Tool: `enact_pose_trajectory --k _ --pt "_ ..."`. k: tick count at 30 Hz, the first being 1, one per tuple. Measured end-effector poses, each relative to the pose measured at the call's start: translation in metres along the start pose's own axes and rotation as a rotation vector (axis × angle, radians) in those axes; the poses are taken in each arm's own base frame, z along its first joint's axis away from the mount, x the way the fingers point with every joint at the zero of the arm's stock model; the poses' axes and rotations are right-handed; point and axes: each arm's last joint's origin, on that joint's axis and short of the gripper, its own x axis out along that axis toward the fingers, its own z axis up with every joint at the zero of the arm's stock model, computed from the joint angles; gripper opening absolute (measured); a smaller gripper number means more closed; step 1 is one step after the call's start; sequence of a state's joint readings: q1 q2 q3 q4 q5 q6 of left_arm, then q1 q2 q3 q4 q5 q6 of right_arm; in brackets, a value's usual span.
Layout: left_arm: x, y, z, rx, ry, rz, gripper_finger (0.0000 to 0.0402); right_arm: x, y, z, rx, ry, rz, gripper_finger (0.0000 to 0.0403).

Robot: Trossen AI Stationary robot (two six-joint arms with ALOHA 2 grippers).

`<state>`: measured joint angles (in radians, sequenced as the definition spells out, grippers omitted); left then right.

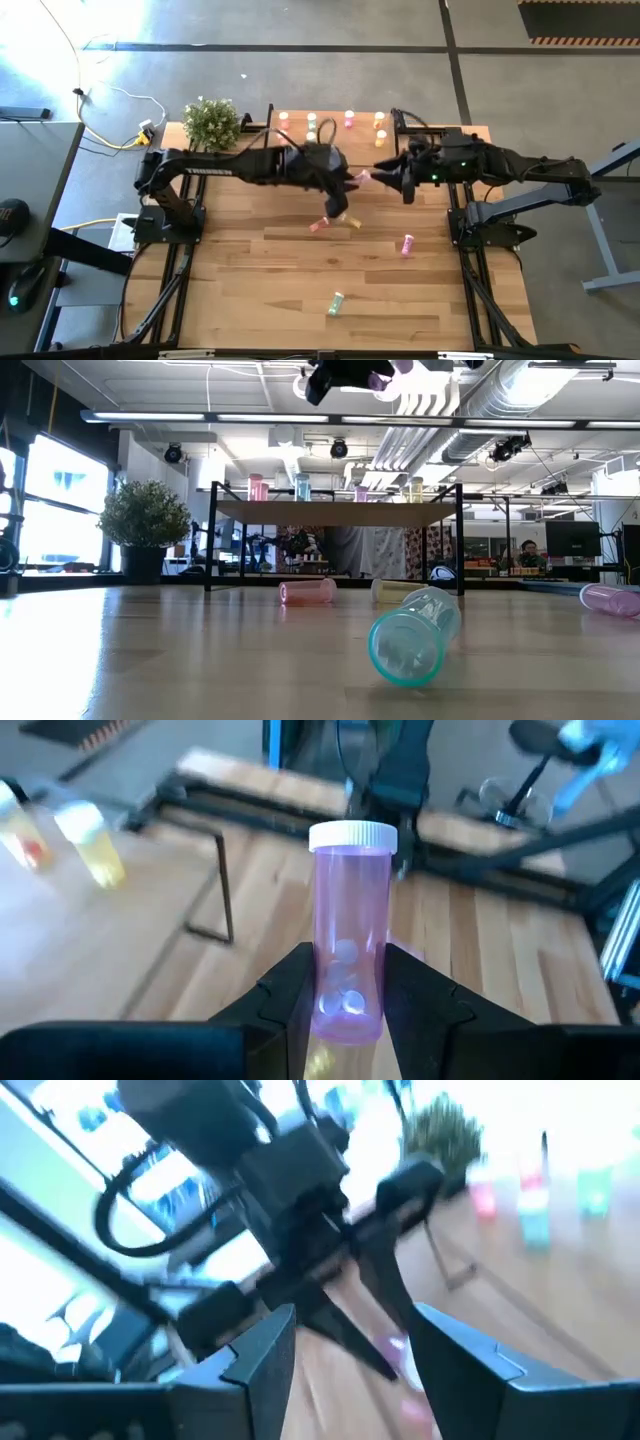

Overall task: Pick and place medicine bottles onto shelf by color
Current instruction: Put the top left purple pill bottle on the shelf aligned with the other purple pill bottle

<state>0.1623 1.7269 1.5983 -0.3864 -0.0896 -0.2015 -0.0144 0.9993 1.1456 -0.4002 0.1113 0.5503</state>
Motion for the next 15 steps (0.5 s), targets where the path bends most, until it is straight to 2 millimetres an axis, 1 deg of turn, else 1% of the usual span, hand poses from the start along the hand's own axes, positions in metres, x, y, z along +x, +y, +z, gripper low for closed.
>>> enact_pose_trajectory --k 4,8,11,15 --pt "-0.008 0.014 0.011 -0.02 -0.051 -0.038 0.0096 0.0 -0.001 0.012 -0.001 -0.126 -0.007 0.0199" --pt "-0.009 0.023 0.02 -0.031 -0.114 -0.092 0.0097 -0.001 -0.006 0.024 0.003 -0.224 -0.034 0.0223" --pt "-0.01 0.029 0.027 -0.035 -0.168 -0.128 0.0097 -0.001 -0.011 0.025 0.007 -0.227 -0.064 0.0235" --pt "-0.012 0.036 0.033 -0.024 -0.221 -0.128 0.0097 0.0 -0.016 0.023 0.008 -0.19 -0.085 0.0238"
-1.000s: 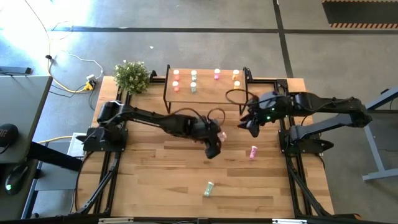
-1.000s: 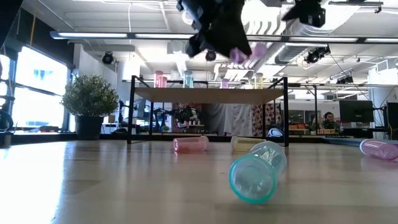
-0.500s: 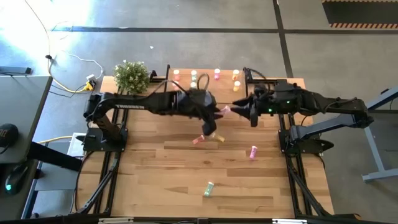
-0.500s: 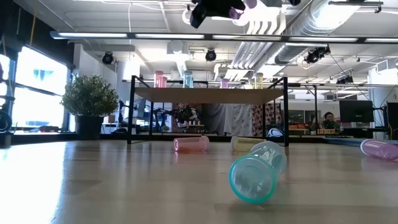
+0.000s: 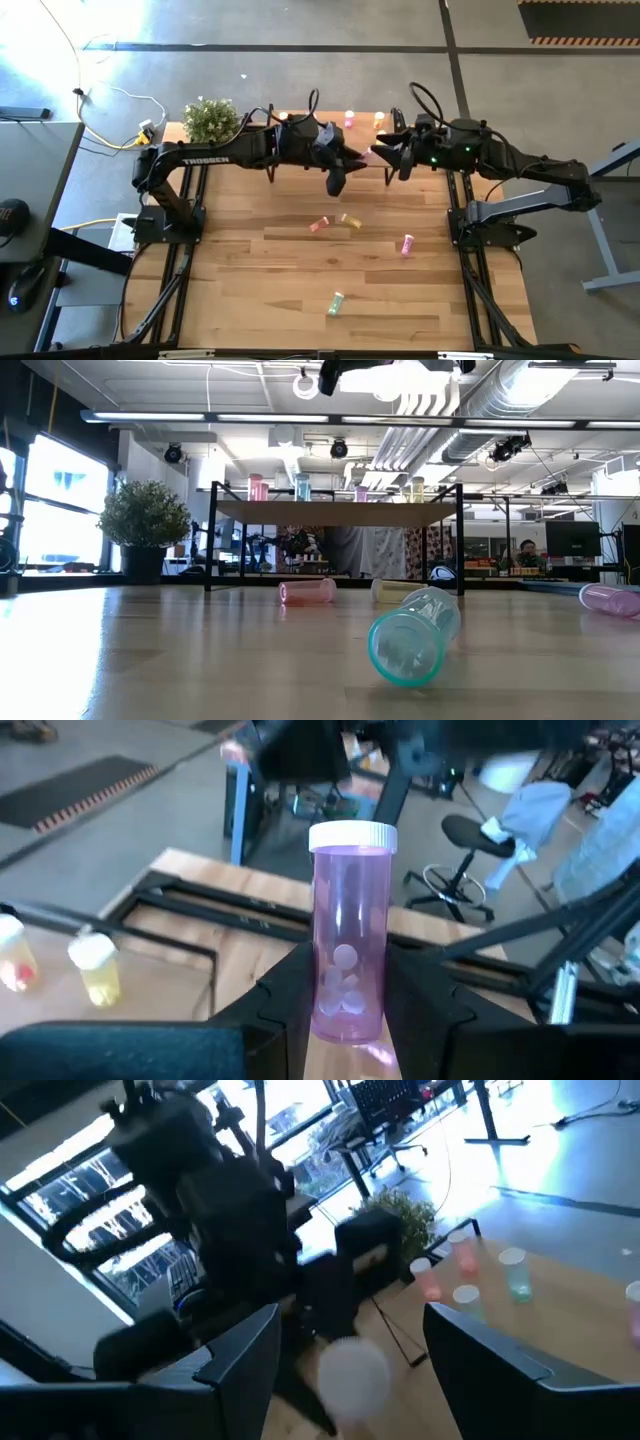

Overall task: Pick and place medicine bottles onto shelf by color
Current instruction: Put the top left purple pill bottle on the shelf aligned with the other purple pill bottle

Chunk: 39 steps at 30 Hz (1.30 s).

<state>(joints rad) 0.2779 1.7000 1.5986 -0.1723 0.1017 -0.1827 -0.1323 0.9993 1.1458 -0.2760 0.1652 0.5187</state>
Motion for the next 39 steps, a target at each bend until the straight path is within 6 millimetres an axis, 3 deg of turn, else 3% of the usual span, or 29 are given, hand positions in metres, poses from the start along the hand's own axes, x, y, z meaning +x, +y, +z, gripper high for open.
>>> enact_pose_trajectory --k 16,31,39 --pt "-0.002 0.011 0.008 0.029 -0.071 0.016 0.0097 0.012 -0.003 -0.004 0.062 -0.016 -0.079 0.0235" --pt "-0.001 0.011 0.008 0.029 -0.066 0.019 0.0097 0.013 -0.003 -0.004 0.089 -0.016 -0.08 0.0143" --pt "-0.001 0.011 0.007 0.027 -0.058 0.021 0.0097 0.013 -0.003 -0.004 0.089 -0.013 -0.077 0.0128"
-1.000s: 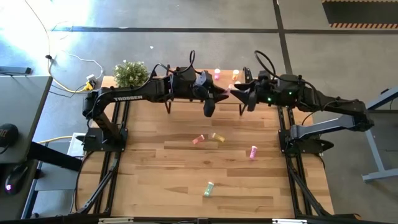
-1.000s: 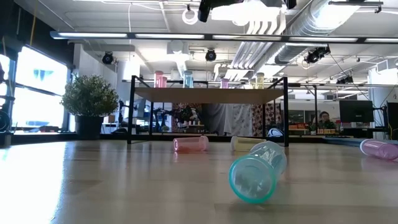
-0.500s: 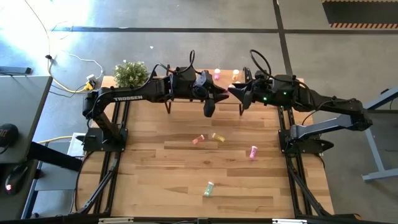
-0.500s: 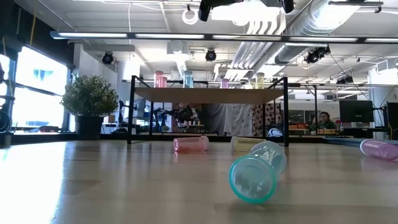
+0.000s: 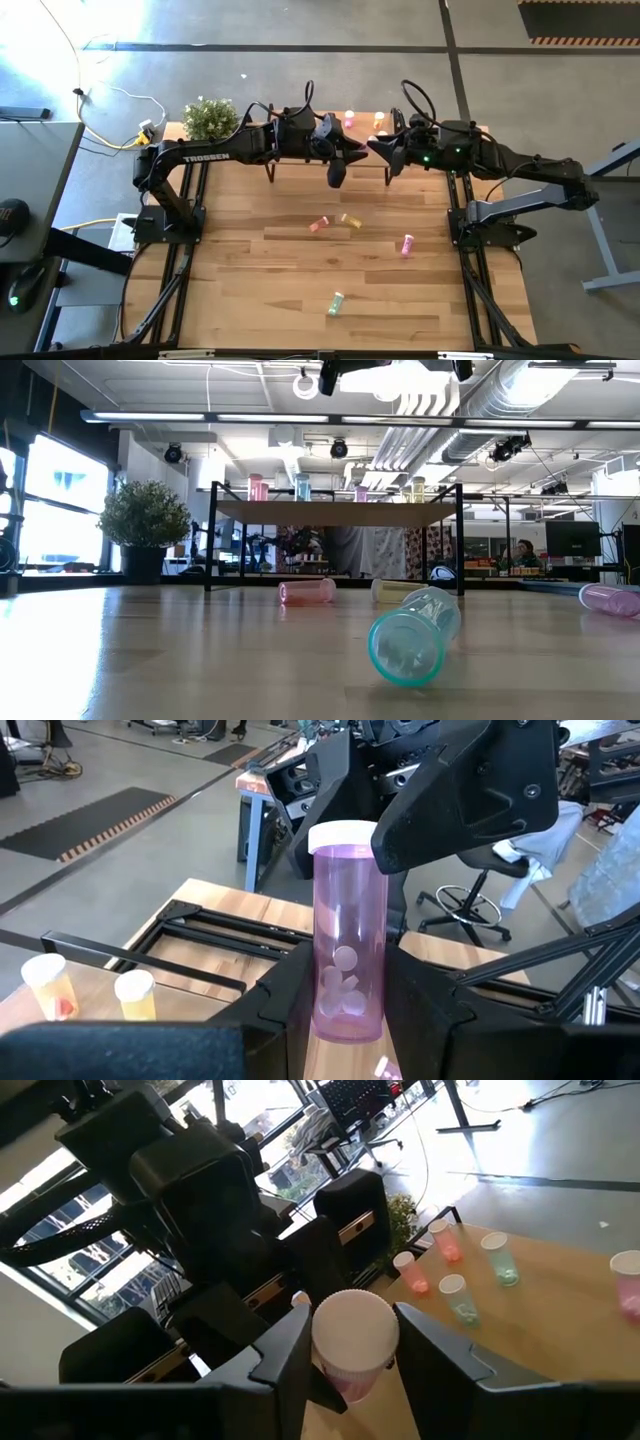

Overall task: Pick and place medicine bottles onto shelf by color
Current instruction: Put the top left purple pill bottle on the shelf aligned with the other purple pill bottle

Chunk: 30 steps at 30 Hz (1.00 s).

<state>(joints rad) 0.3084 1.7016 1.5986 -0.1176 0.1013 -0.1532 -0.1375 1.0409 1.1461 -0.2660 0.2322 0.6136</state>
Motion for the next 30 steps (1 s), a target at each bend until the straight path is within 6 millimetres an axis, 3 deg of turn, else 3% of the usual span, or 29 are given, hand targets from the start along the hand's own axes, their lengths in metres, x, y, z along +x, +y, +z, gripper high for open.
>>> enact_pose_trajectory --k 11,23,30 --pt "0.0 0.0 -0.002 -0.002 0.02 0.003 0.0109 0.0 0.0 -0.001 0.014 0.007 -0.003 0.0128" --pt "-0.001 0.005 -0.006 0.061 0.062 0.048 0.0183 0.0 -0.001 -0.001 0.015 0.003 -0.016 0.0128" --pt "-0.027 0.024 0.005 0.034 0.1 0.124 0.0217 0.0 -0.006 -0.004 0.0 0.003 -0.104 0.0128"
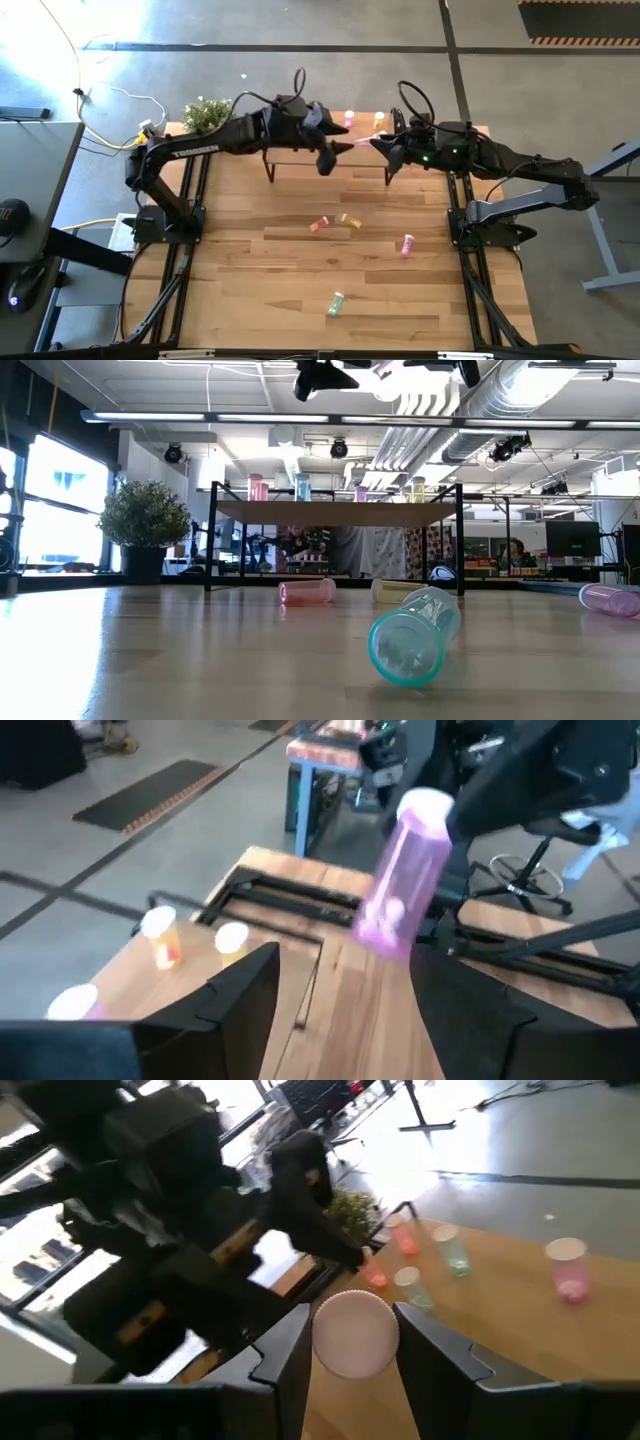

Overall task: Pick and place medicine bottles onto shelf by color
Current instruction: Put the top left purple pill bottle on the shelf aligned with the other purple pill bottle

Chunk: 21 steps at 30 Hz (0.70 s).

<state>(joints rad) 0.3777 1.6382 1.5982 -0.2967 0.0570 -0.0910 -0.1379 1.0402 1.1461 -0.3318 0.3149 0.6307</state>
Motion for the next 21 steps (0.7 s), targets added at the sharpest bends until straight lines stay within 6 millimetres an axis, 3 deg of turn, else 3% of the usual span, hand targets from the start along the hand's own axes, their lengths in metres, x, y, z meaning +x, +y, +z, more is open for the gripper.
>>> enact_pose_trajectory --k 10,21 --pt "-0.033 0.014 0.009 0.036 0.028 0.046 0.0221 0.003 -0.009 0.006 0.008 -0.045 -0.069 0.0128" --pt "-0.073 0.012 0.014 0.112 0.069 0.052 0.022 0.004 -0.009 0.016 -0.01 -0.072 -0.051 0.0128"
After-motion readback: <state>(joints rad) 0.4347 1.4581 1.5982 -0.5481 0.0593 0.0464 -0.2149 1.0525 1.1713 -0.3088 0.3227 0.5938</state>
